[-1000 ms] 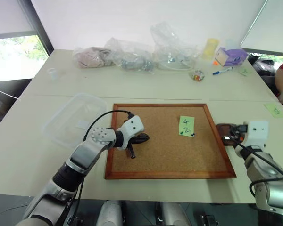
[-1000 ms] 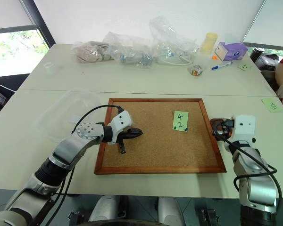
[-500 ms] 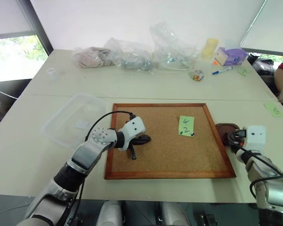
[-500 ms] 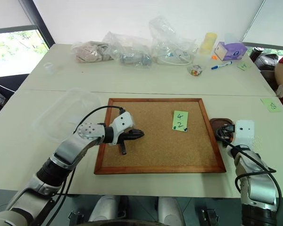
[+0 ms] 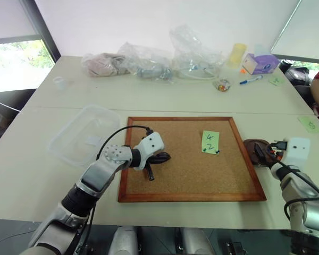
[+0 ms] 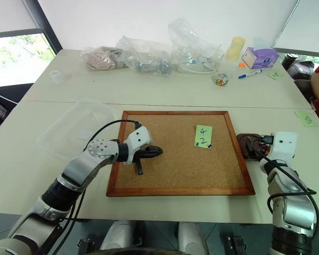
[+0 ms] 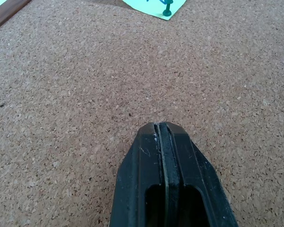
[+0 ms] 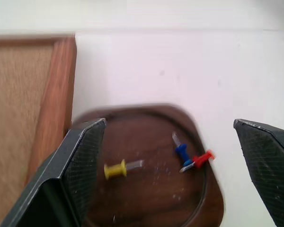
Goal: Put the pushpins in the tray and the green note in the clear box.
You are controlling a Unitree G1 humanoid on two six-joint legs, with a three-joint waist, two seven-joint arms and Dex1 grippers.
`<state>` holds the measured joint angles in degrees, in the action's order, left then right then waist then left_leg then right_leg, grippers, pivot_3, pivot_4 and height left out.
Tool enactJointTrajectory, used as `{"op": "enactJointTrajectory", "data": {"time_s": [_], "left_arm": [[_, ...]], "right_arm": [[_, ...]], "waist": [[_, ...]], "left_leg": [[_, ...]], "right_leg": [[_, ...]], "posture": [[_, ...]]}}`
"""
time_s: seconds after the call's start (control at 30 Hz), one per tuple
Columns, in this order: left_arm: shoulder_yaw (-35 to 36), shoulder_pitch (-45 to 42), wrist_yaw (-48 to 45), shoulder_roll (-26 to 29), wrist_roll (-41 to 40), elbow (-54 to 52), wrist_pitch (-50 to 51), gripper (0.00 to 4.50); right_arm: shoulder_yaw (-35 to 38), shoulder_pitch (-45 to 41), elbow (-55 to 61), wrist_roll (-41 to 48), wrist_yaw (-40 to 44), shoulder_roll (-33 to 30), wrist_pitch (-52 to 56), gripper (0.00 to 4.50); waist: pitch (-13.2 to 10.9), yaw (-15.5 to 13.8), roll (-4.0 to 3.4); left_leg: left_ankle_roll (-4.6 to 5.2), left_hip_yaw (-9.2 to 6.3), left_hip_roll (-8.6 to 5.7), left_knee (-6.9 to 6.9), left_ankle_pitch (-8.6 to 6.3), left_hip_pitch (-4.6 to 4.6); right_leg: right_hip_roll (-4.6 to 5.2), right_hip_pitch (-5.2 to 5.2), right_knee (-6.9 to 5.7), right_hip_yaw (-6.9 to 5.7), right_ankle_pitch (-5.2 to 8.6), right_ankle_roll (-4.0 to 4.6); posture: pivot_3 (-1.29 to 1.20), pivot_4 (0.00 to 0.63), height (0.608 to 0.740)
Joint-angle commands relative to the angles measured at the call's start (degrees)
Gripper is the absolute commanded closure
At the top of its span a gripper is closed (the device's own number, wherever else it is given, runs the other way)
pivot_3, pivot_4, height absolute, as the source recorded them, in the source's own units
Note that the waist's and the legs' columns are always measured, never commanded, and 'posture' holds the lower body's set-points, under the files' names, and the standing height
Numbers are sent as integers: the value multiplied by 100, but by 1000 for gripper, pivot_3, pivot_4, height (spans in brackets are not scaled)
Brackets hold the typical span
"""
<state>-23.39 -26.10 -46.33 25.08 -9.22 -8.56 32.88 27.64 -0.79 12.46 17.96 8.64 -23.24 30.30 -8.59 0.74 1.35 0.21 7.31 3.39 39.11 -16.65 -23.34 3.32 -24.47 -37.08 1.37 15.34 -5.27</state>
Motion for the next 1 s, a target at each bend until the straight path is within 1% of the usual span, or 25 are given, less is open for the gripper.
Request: {"op": "enactJointTrajectory", "data": {"time_s": [0.03, 0.1, 0.13, 0.23, 0.27, 0.33, 0.4, 0.47, 0.67, 0.87, 0.97, 1.0], "left_arm": [[88, 33, 7, -18, 11, -142, -44, 4500], [88, 36, 9, -18, 8, -142, -44, 4500], [87, 32, 9, -20, 9, -138, -48, 4500], [87, 31, 7, -25, 9, -129, -53, 4500], [86, 34, 3, -27, 5, -127, -54, 4500], [83, 39, -4, -30, 2, -124, -57, 4500], [69, 26, -17, -35, 11, -113, -73, 4500], [63, 17, -30, -36, 17, -105, -79, 4500], [58, -12, -53, -36, 23, -71, -94, 4500], [59, -22, -44, -48, 30, -54, -98, 4500], [72, -16, -41, -42, 26, -54, -96, 4500], [76, -15, -39, -41, 26, -54, -95, 4500]], "right_arm": [[372, -103, 498, 183, -143, 19, -194, 104], [407, -91, 637, 222, -183, 31, -197, 104], [326, -14, 800, 293, -57, 34, -216, 104], [-323, 414, 1274, 239, 468, -60, -271, 104], [-550, 538, 1387, 234, 567, -5, -278, 104], [-784, 657, 1503, 243, 612, 98, -292, 104], [-1190, 744, 1461, -57, 532, 193, -442, 104], [-1398, 741, 1415, -128, 463, 376, -534, 104], [-1691, 661, 1174, -256, 417, 634, -717, 104], [-1819, 621, 919, -286, 484, 675, -771, 104], [-1870, 636, 834, -276, 522, 730, -802, 868], [-1878, 643, 814, -246, 551, 754, -803, 1303]], "waist": [[0, -1, 0], [0, -2, 0], [0, 0, 0], [1, -1, -2], [1, -1, -2], [2, 1, -3], [2, -2, -2], [2, -1, -3], [2, -4, -2], [2, -5, -3], [2, -5, -3], [2, -4, -3]], "left_leg": [[0, 0, 0, 0, 0, 0], [0, 0, 0, 0, 0, 0], [0, -1, 0, 0, 0, 0], [0, -1, 0, 0, 0, 0], [0, -2, 0, -1, 0, 0], [0, -4, 1, -1, 0, 0], [0, -3, 1, 0, 0, 0], [0, -3, 0, 1, 0, 0], [0, -4, 0, 1, 0, 0], [0, -4, 0, 1, 0, 0], [0, -3, 0, 0, 0, 0], [0, -4, 0, 0, 0, 0]], "right_leg": [[0, 0, 0, 0, 0, 0], [0, 0, 0, 0, 0, 0], [0, 0, 0, 0, 0, 0], [0, 0, 0, 0, 0, 0], [-1, 0, 0, 0, 0, 0], [-3, 2, 0, -1, 0, 0], [-2, 2, 0, 0, 3, 6], [0, 2, 0, 0, 8, 15], [-1, 2, 0, -2, 8, 15], [-1, 2, 0, -2, 8, 15], [-1, 2, 0, -2, 8, 15], [-1, 2, 0, -2, 8, 15]], "posture": [[0, 150, 737], [0, 150, 737], [0, 150, 737], [0, 150, 737], [0, 150, 737], [0, 150, 737], [0, 150, 737], [0, 150, 737], [0, 150, 737], [0, 150, 737], [0, 150, 737], [0, 150, 737]]}}
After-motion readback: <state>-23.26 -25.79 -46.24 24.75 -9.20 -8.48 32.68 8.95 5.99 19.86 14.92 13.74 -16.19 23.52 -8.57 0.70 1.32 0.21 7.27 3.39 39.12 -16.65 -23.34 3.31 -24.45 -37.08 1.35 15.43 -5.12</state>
